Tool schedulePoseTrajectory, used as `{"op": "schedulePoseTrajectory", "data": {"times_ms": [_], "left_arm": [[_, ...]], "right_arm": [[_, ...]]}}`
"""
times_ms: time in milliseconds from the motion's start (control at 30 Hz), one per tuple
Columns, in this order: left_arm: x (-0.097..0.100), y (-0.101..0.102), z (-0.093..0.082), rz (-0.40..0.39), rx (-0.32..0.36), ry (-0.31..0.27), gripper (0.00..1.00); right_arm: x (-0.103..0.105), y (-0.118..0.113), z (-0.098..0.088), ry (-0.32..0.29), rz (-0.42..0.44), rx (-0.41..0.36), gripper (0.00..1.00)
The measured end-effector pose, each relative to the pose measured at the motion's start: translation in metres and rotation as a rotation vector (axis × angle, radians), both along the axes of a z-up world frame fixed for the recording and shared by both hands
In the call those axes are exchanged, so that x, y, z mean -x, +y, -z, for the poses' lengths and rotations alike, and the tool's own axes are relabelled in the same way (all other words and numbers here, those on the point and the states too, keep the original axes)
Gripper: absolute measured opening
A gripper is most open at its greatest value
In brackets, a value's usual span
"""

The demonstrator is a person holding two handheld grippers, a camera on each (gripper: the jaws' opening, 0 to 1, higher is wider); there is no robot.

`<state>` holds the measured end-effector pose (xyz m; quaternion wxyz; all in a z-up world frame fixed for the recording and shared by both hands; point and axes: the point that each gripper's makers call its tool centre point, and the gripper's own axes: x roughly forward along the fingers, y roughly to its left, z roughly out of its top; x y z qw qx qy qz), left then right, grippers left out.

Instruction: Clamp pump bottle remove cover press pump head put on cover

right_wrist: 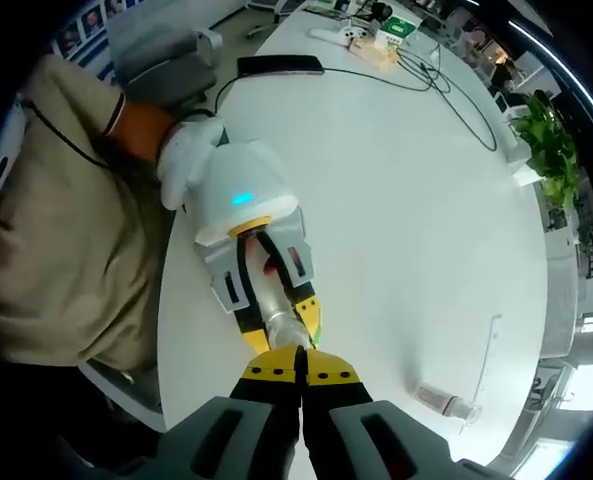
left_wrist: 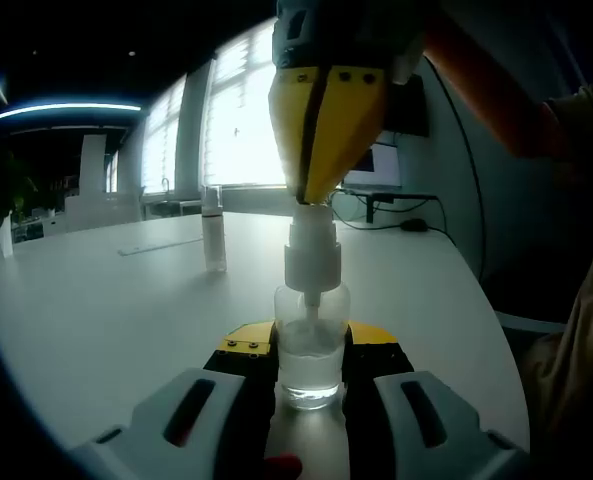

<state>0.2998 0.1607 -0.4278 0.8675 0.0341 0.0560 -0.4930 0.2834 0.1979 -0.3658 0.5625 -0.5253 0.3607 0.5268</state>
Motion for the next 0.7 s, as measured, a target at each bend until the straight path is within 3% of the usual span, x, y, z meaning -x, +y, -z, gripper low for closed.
{"op": "schedulePoseTrajectory", "data": {"times_ms": [700], "left_arm": [[0.0,-0.0006,0.0,0.003,0.0,0.0,0.16]], "right_arm": [[-0.0002,-0.0012,-0.0055,-0.027,-0.002,-0.031,0.0]]}}
